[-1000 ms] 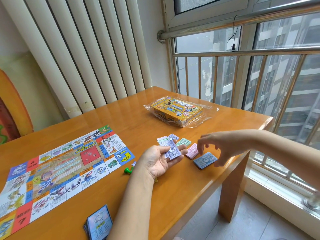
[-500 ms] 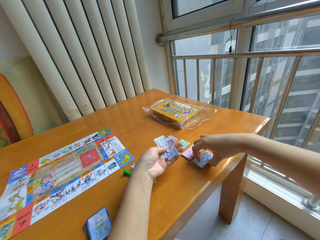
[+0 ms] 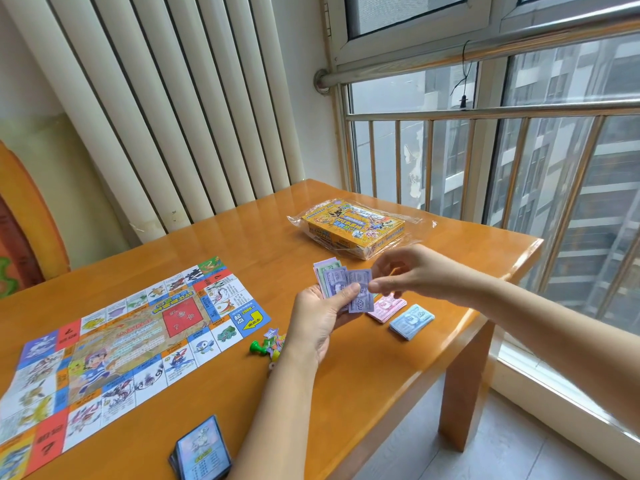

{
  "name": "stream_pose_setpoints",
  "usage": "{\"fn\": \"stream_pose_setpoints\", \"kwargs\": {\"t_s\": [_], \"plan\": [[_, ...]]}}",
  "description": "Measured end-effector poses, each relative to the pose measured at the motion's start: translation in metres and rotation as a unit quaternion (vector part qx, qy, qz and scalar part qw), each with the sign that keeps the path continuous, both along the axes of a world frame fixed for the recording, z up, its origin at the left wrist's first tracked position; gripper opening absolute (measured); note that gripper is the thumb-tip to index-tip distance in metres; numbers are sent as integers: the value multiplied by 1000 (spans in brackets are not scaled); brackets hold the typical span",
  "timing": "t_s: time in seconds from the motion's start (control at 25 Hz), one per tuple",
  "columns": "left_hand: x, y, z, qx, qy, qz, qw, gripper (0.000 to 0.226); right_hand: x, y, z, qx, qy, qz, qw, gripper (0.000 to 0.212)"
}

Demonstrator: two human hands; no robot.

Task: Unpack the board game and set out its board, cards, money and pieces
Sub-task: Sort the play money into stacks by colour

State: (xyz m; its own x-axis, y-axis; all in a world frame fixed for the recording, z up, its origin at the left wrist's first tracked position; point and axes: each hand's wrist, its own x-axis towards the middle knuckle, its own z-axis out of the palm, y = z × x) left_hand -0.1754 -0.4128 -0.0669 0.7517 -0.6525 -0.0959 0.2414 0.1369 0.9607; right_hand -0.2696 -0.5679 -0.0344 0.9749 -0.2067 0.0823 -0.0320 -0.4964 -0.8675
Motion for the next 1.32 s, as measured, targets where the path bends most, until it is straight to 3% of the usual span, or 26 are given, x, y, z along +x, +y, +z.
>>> {"fn": "stream_pose_setpoints", "kwargs": {"t_s": [0.12,0.36,0.52,0.68,1.12,1.2,1.32], "plan": [[-3,-1,3,-37,25,-9,999,10,10,12,-12,47,-40,-72,995,21],[4,0,10,-149,170,-61,972,23,22,12,-22,132,-88,-184,970,8],[2,-1,6,-119,127,-15,985,13,21,12,-18,185,-86,-171,964,4],[5,-4,-4,-53,42,80,995,10,22,24,-21,178,-81,-168,966,3],[16,-1,-5,-24,24,136,990,11,46,37,-24,25,-73,-190,979,9],[21,2,-3,-35,64,132,989,26,51,36,-19,39,-75,-182,980,9],[27,7,-3,-24,63,127,990,29,54,32,-12,100,-92,-171,976,13]]}}
